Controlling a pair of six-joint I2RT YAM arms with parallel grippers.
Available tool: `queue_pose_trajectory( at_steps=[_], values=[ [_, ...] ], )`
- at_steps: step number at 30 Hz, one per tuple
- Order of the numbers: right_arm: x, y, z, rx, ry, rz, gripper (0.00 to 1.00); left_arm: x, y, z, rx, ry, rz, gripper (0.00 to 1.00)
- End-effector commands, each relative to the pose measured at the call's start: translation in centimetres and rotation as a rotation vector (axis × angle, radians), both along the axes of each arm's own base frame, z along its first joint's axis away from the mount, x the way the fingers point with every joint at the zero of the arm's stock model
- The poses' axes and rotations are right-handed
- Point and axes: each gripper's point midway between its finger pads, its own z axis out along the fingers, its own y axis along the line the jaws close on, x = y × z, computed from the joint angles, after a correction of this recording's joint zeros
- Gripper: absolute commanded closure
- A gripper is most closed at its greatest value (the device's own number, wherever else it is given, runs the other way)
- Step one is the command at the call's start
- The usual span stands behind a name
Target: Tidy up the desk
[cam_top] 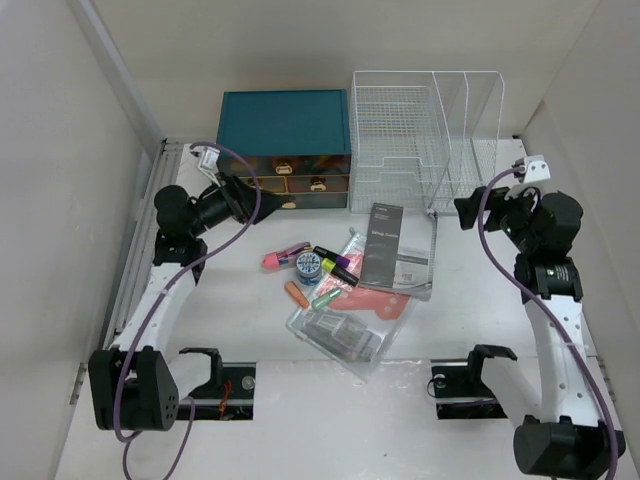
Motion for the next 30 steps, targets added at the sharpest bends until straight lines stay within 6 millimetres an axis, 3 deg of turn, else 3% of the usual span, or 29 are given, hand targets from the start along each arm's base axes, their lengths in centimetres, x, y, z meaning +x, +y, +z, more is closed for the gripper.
queue_pose_trajectory(
  at_steps=[1,4,5,6,10,12,13,14,15,16,17,18,19,21,23,25,30],
  values=[
    [0.1,0.1,-1.6,-0.041,0.026,0.047,0.00,-3.4,-2.5,2.2,0.004,-0.129,-0.159,0.00],
    [0.2,0.5,-3.5,-0.015,0.107,0.068,0.00,-3.3,-4.0,1.2,0.081,-0.099,-0.145,0.00],
    [0.4,0.8,-3.6,-0.008,0.117,0.088,0.00,-2.1,-4.2,1.5,0.114,-0.098,-0.093,0.00],
    [0.1,1.7,-3.5,0.005,0.113,0.144,0.00,-2.2,-4.7,-0.3,0.164,-0.020,-0.091,0.00],
    [-0.4,2.9,-6.3,0.070,0.151,0.212,0.00,-2.1,-7.9,-3.2,0.299,0.029,-0.117,0.00],
    [-0.3,3.1,-7.1,0.107,0.160,0.203,0.19,-1.8,-9.7,-5.8,0.344,0.086,-0.147,0.00],
    [-0.2,3.1,-7.4,0.123,0.176,0.200,0.19,-1.8,-10.1,-5.4,0.347,0.081,-0.147,0.00],
    [0.1,3.1,-7.5,0.134,0.182,0.197,0.26,-1.6,-10.5,-5.8,0.355,0.092,-0.147,0.03],
    [0.4,3.2,-8.9,0.170,0.231,0.189,0.38,-1.1,-11.0,-7.0,0.371,0.120,-0.152,0.09],
    [0.9,2.8,-9.7,0.182,0.260,0.160,0.42,-0.9,-11.5,-7.2,0.379,0.125,-0.155,0.16],
    [1.1,2.7,-10.4,0.194,0.287,0.147,0.42,-0.7,-11.8,-7.6,0.387,0.133,-0.154,0.22],
    [1.5,2.6,-10.7,0.197,0.304,0.146,0.37,-0.6,-12.6,-8.8,0.405,0.157,-0.164,0.24],
    [2.0,2.4,-12.3,0.205,0.354,0.132,0.29,0.2,-13.0,-8.5,0.427,0.125,-0.150,0.28],
    [2.6,2.3,-13.3,0.212,0.386,0.129,0.26,0.6,-13.8,-10.1,0.479,0.151,-0.156,0.34],
    [2.9,2.5,-15.8,0.249,0.473,0.127,0.27,1.0,-15.1,-10.0,0.528,0.118,-0.150,0.34],
    [3.2,2.4,-17.2,0.258,0.514,0.124,0.27,0.6,-16.6,-11.7,0.559,0.146,-0.182,0.34],
    [4.7,1.7,-20.1,0.274,0.577,0.071,0.27,1.4,-17.9,-13.7,0.596,0.167,-0.190,0.32]
  ],
)
